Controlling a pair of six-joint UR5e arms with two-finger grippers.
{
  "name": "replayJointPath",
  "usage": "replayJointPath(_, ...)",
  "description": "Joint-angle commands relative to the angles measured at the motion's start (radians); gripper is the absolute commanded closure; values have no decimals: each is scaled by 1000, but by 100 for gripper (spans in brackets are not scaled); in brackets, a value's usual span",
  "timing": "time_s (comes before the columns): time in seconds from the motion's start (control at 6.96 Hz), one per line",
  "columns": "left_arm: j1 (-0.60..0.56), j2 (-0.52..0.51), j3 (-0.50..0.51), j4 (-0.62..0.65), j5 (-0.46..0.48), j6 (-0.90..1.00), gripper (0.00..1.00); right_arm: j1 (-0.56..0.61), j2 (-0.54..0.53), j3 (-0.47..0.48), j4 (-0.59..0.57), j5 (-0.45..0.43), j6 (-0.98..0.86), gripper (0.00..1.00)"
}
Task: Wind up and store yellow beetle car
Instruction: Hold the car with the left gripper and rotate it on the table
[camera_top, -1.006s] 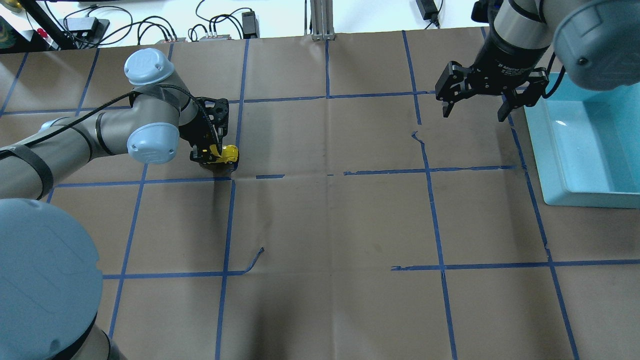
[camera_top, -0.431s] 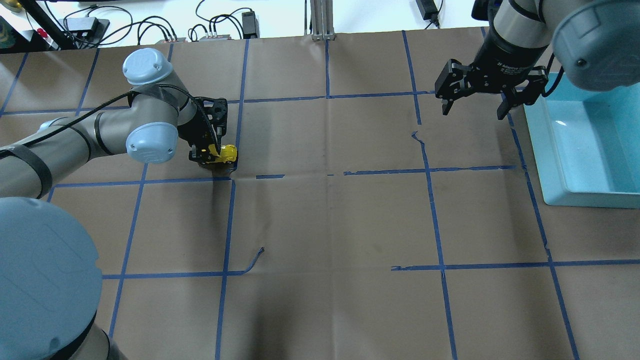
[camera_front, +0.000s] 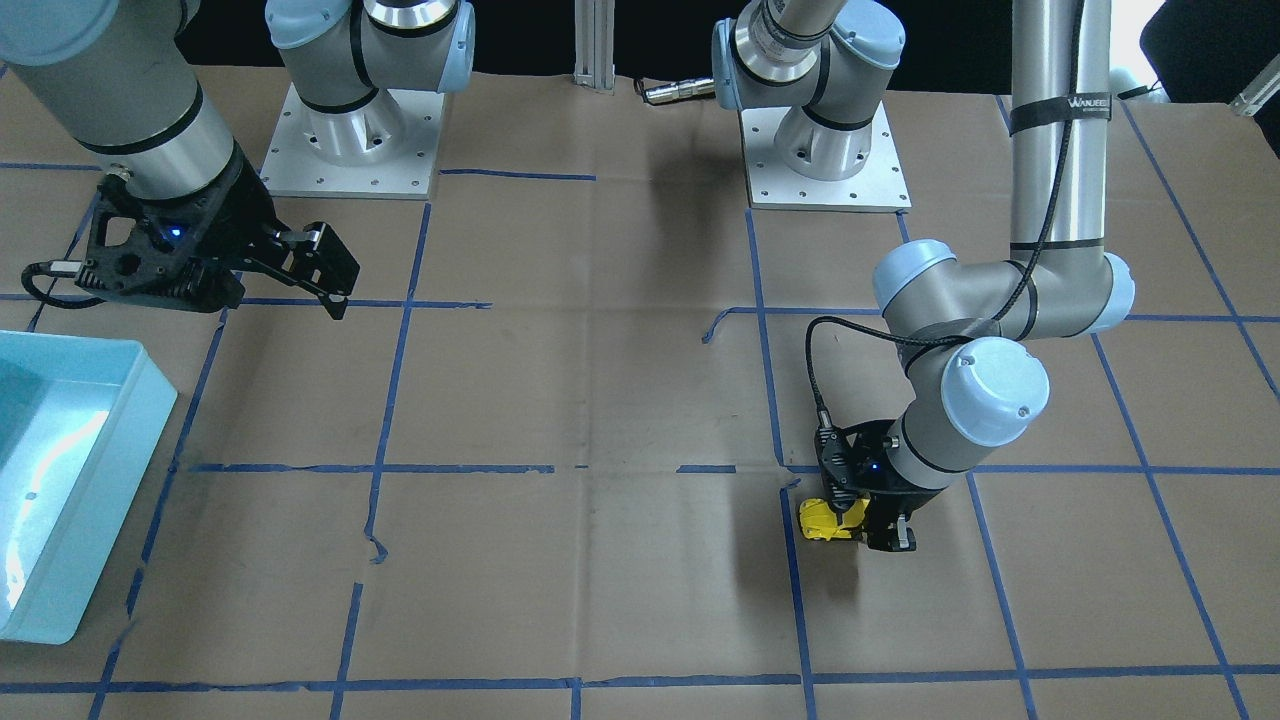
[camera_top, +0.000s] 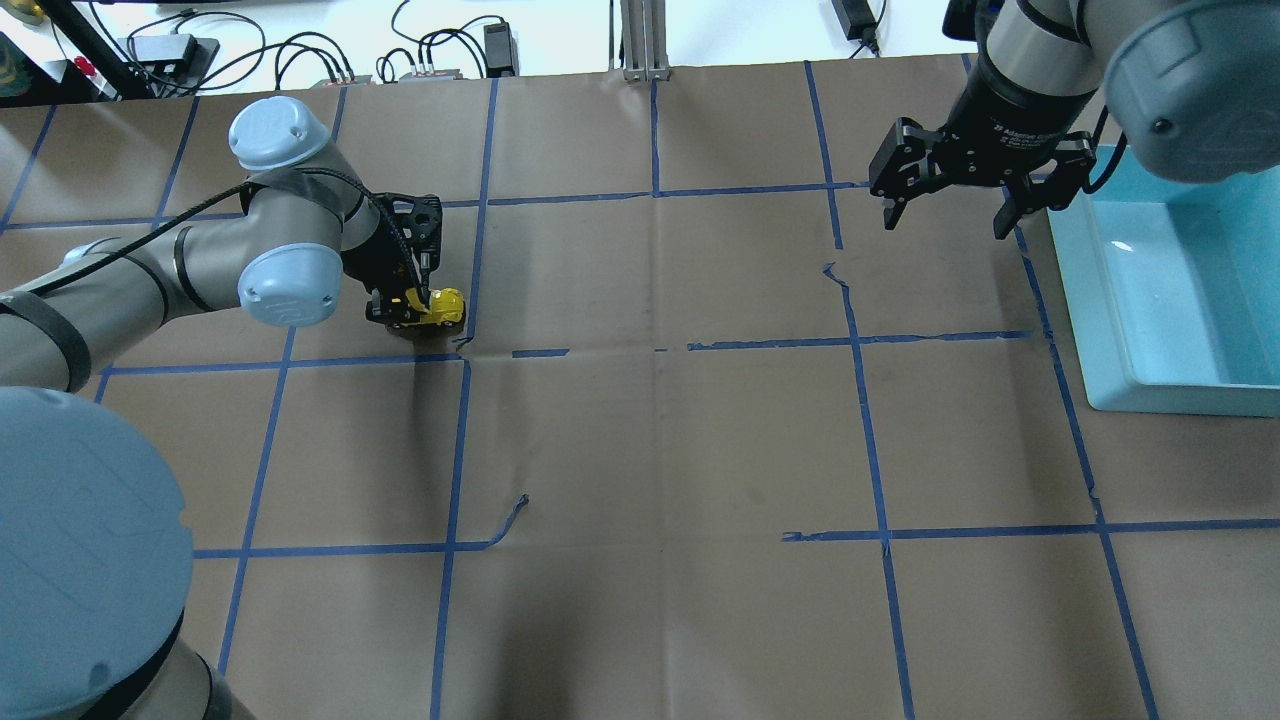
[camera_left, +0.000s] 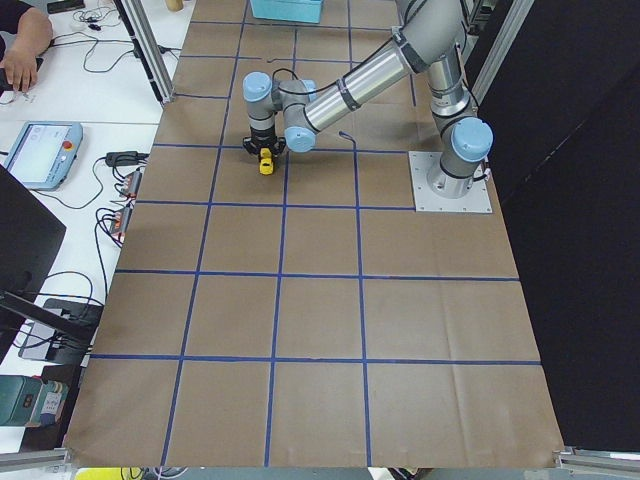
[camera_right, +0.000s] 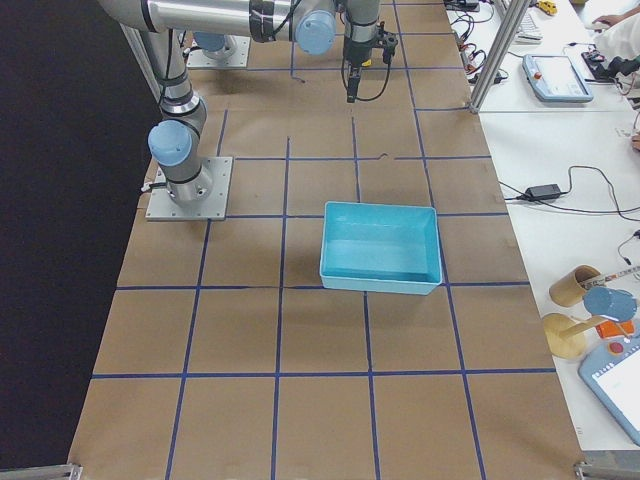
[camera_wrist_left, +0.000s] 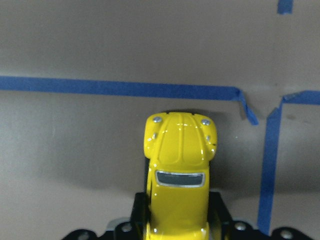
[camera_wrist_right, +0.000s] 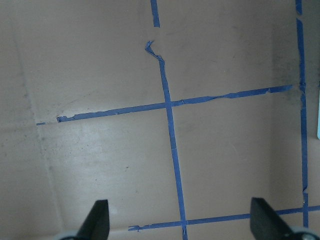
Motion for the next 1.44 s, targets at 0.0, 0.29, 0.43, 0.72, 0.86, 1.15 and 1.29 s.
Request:
replayJointPath(0.0, 14, -1, 0, 0, 2, 22, 99, 1, 3, 1, 0, 1, 0, 0)
replayJointPath(0.29, 14, -1, 2, 0, 2, 22, 99, 1, 3, 0, -2, 3, 0, 0)
replayJointPath(0.43, 14, -2, 3, 0, 1, 25, 99, 1, 3, 0, -3, 3, 0, 0)
replayJointPath(0.72, 23, 0, 10, 0, -1, 28, 99, 5, 3, -2, -15, 3, 0, 0)
replayJointPath(0.86, 51, 5, 5, -2, -7, 39, 99, 5, 3, -2, -23, 3, 0, 0)
replayJointPath(1.15, 71, 6, 0, -2, -5, 95, 99, 7, 9, -2, -26, 3, 0, 0)
replayJointPath(1.29, 73, 2, 8, -2, -4, 115, 99, 7, 15, -2, -25, 3, 0, 0)
